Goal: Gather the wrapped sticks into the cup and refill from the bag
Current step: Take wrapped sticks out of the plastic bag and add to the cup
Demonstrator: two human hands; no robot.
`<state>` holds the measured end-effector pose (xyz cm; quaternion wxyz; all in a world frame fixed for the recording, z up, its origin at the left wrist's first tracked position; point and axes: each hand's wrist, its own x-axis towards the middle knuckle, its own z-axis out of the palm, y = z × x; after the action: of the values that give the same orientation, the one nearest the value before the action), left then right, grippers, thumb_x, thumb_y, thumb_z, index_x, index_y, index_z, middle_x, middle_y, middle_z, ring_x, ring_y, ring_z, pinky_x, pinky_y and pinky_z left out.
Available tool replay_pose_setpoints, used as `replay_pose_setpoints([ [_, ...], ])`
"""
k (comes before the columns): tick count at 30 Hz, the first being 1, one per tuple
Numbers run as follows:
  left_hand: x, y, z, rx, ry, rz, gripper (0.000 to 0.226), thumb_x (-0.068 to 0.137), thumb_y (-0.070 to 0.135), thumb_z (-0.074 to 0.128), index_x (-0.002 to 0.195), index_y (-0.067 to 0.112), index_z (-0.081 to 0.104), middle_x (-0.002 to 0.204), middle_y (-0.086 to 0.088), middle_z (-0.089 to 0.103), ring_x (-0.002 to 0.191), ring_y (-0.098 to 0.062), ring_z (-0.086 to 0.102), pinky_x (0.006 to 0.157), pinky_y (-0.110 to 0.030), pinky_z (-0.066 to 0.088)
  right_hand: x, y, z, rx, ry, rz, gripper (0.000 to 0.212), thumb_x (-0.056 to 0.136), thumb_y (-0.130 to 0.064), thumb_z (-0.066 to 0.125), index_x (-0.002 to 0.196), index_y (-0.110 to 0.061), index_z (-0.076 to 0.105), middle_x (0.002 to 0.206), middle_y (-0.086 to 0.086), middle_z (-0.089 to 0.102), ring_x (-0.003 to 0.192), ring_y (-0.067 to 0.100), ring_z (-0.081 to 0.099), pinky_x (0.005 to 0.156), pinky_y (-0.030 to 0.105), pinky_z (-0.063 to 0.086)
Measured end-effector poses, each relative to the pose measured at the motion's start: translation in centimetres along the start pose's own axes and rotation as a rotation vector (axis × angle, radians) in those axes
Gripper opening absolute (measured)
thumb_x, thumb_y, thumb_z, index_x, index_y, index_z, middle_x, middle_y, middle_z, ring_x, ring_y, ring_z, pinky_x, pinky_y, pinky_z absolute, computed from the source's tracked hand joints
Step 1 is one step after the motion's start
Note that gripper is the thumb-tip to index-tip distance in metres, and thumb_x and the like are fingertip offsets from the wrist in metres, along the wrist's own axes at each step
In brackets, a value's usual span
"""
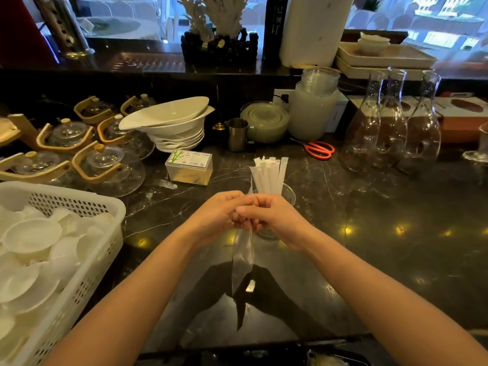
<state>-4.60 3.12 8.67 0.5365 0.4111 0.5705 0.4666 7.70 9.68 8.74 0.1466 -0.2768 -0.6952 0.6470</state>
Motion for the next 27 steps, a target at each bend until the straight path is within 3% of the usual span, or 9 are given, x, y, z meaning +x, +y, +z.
replay_pose_setpoints([
  [4,0.1,-0.3,0.1,-0.019,-0.025,0.010,0.025,0.090,0.025,0.042,0.088,0.004,0.056,0.088,-0.020,0.053,0.083,-0.029,0.054,0.077,-0.033,0.050,-0.2,0.2,0.1,0.013,0.013,0.008,0.022,0.083,-0.019,0.059,0.065,-0.007,0.055,0.063,0.001,0.055,0.059,0.008,0.054,0.063,0.017,0.048],
  [9,0.1,-0.4,0.6,-0.025,-0.013,0.024,0.024,0.090,0.024,0.042,0.080,0.007,0.055,0.080,-0.016,0.053,0.077,-0.027,0.052,0.072,-0.030,0.049,-0.4,0.1,0.0,0.038,0.000,0.029,0.024,0.087,-0.024,0.052,0.067,-0.014,0.060,0.058,-0.006,0.059,0.054,-0.001,0.058,0.061,0.013,0.048],
  [11,0.0,-0.4,0.6,-0.021,-0.002,0.018,0.023,0.090,0.024,0.043,0.081,0.007,0.055,0.081,-0.016,0.054,0.079,-0.028,0.052,0.074,-0.032,0.049,-0.4,0.2,-0.1,0.034,-0.016,0.042,0.027,0.089,-0.027,0.049,0.068,-0.018,0.063,0.063,-0.004,0.060,0.062,0.005,0.059,0.069,0.020,0.049],
  [14,0.0,-0.4,0.7,-0.042,-0.006,0.035,0.023,0.089,0.023,0.044,0.075,0.008,0.054,0.071,-0.008,0.055,0.071,-0.021,0.056,0.070,-0.029,0.051,-0.5,0.1,-0.4,0.057,-0.038,0.058,0.038,0.090,-0.025,0.047,0.055,-0.024,0.060,0.069,0.003,0.057,0.072,0.016,0.055,0.076,0.029,0.046],
  [17,0.0,-0.5,0.7,-0.079,0.001,0.043,0.027,0.090,0.021,0.042,0.069,0.012,0.054,0.058,0.002,0.057,0.060,-0.011,0.057,0.059,-0.020,0.050,-0.8,-0.1,-0.7,0.031,-0.077,0.058,0.030,0.090,-0.019,0.046,0.063,-0.018,0.057,0.067,-0.001,0.056,0.068,0.012,0.053,0.071,0.025,0.045],
  [20,0.0,-0.5,0.6,-0.090,-0.017,0.035,0.027,0.090,0.023,0.043,0.069,0.013,0.057,0.053,0.005,0.059,0.058,-0.009,0.059,0.060,-0.021,0.051,-0.9,-0.1,-0.8,0.004,-0.095,0.049,0.027,0.091,-0.015,0.046,0.067,-0.017,0.057,0.062,-0.006,0.058,0.067,0.011,0.053,0.069,0.024,0.045],
  [24,-0.1,-0.3,0.4,-0.074,-0.030,0.006,0.021,0.087,0.021,0.048,0.072,0.011,0.059,0.059,0.001,0.061,0.055,-0.008,0.061,0.055,-0.017,0.051,-1.1,-0.2,-0.8,-0.001,-0.137,0.053,0.020,0.090,-0.009,0.045,0.084,-0.016,0.063,0.071,-0.002,0.060,0.068,0.010,0.052,0.067,0.021,0.044],
  [27,-0.2,-0.2,0.4,-0.062,-0.046,-0.009,0.020,0.085,0.020,0.051,0.069,0.010,0.057,0.062,-0.002,0.061,0.055,-0.009,0.062,0.054,-0.016,0.052,-1.0,0.0,-0.9,-0.006,-0.157,0.058,0.018,0.088,-0.008,0.049,0.099,-0.005,0.062,0.078,0.005,0.060,0.068,0.010,0.053,0.065,0.020,0.043],
])
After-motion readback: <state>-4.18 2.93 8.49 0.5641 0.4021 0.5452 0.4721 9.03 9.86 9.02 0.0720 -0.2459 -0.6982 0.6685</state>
